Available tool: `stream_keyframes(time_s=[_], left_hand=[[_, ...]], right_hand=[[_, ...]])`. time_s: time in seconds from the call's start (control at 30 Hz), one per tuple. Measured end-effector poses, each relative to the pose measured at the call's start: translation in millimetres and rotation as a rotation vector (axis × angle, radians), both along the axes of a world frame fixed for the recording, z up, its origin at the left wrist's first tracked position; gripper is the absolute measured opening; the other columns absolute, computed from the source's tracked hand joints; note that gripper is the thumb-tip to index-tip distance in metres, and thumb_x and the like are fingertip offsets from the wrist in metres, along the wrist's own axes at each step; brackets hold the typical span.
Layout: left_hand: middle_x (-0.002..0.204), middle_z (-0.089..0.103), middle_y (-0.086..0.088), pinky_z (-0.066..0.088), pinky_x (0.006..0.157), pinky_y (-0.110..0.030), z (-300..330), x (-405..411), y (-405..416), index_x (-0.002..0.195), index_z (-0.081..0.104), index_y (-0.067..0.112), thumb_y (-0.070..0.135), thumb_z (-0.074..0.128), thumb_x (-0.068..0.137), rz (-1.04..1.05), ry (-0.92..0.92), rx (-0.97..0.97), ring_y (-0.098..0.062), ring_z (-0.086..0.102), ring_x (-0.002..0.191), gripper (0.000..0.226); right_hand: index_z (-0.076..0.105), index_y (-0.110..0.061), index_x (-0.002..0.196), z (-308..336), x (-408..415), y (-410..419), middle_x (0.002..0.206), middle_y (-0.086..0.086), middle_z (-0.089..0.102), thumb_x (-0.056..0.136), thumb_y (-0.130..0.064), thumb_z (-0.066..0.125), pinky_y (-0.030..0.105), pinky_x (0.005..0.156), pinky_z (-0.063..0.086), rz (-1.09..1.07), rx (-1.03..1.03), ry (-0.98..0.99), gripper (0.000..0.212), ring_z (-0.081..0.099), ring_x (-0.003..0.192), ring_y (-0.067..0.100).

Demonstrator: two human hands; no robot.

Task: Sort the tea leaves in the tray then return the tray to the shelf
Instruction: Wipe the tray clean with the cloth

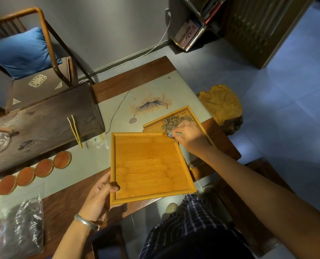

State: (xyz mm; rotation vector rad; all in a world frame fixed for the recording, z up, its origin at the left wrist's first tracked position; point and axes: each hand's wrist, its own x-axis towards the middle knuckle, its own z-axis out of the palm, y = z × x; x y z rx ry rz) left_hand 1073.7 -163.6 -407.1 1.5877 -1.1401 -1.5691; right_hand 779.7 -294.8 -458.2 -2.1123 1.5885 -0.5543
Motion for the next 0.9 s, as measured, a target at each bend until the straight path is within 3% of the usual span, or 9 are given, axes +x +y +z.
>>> stream_keyframes(time_s=[0.1,0.3,0.4,0.53,0.67,0.73,0.8,0.83,0.9], left_hand=[[0.106,0.069,-0.005,0.051,0.071,-0.022,-1.2,0.5,-3.3,0.122,0.055,0.014,0.014,0.048,0.067,0.001,0.011,-0.011,-0.012,0.066,0.084,0.055],[0.090,0.072,-0.001,0.054,0.057,-0.022,-4.8,5.3,-12.3,0.119,0.056,0.012,-0.002,0.043,0.082,0.058,0.081,0.019,-0.013,0.067,0.069,0.042],[0.093,0.074,0.002,0.056,0.064,-0.023,-4.1,3.6,-15.8,0.117,0.056,0.015,-0.008,0.037,0.084,0.083,0.081,0.016,-0.014,0.070,0.080,0.044],[0.104,0.073,0.003,0.053,0.074,-0.021,2.9,-1.5,-15.9,0.118,0.057,0.017,0.013,0.048,0.067,0.007,0.042,-0.011,-0.015,0.068,0.093,0.052],[0.104,0.073,0.006,0.051,0.074,-0.015,3.1,-3.8,-12.5,0.118,0.057,0.016,0.010,0.051,0.067,-0.028,0.035,-0.047,-0.012,0.068,0.093,0.052],[0.105,0.073,0.000,0.053,0.075,-0.018,0.7,-4.0,-9.9,0.120,0.056,0.012,0.007,0.056,0.066,-0.014,0.053,-0.044,-0.015,0.068,0.094,0.055],[0.107,0.072,-0.003,0.054,0.076,-0.021,-0.2,-4.9,-6.6,0.119,0.057,0.013,0.008,0.053,0.066,0.007,0.064,-0.045,-0.018,0.068,0.095,0.054],[0.107,0.072,-0.002,0.053,0.078,-0.023,-0.5,-5.4,-5.3,0.119,0.057,0.014,0.010,0.050,0.066,0.016,0.071,-0.049,-0.017,0.067,0.096,0.053],[0.109,0.071,-0.002,0.051,0.083,-0.029,-1.3,-6.4,-3.7,0.121,0.056,0.014,0.010,0.049,0.067,0.032,0.094,-0.040,-0.019,0.066,0.100,0.055]], right_hand=[[0.076,-0.008,0.095,17.8,-5.3,-0.1,0.098,0.014,0.064,0.086,-0.017,0.067,0.040,0.082,0.048,-0.007,-0.017,-0.140,0.016,0.059,0.092,0.025],[0.074,-0.021,0.092,48.2,-18.6,33.8,0.099,0.001,0.062,0.087,-0.029,0.061,0.034,0.073,0.046,0.268,0.165,-0.174,0.016,0.055,0.089,0.014],[0.073,-0.018,0.092,45.0,-15.5,44.7,0.099,0.004,0.062,0.089,-0.032,0.058,0.030,0.073,0.040,0.320,0.152,-0.022,0.021,0.055,0.088,0.016],[0.074,-0.009,0.096,28.0,-5.9,38.9,0.101,0.012,0.064,0.088,-0.019,0.061,0.027,0.075,0.037,0.211,0.099,0.035,0.019,0.056,0.091,0.023],[0.073,0.001,0.069,23.8,0.6,25.3,0.071,0.019,0.066,0.069,0.002,0.073,0.037,0.072,0.050,0.101,-0.024,-0.006,0.001,0.063,0.071,0.033],[0.070,0.001,0.061,24.1,4.4,18.2,0.062,0.016,0.064,0.061,0.004,0.077,0.032,0.065,0.052,0.119,-0.116,0.064,0.008,0.064,0.062,0.032],[0.073,0.001,0.075,19.0,8.5,9.8,0.077,0.019,0.067,0.076,-0.003,0.070,0.030,0.074,0.043,0.098,-0.101,0.109,0.005,0.063,0.078,0.033],[0.073,0.000,0.087,19.0,8.9,5.6,0.090,0.019,0.066,0.085,-0.009,0.062,0.031,0.079,0.038,0.048,-0.035,0.111,0.013,0.060,0.089,0.033],[0.071,-0.002,0.096,20.4,7.6,2.5,0.099,0.019,0.064,0.091,-0.013,0.056,0.030,0.079,0.036,-0.008,0.054,0.100,0.019,0.056,0.095,0.032]])
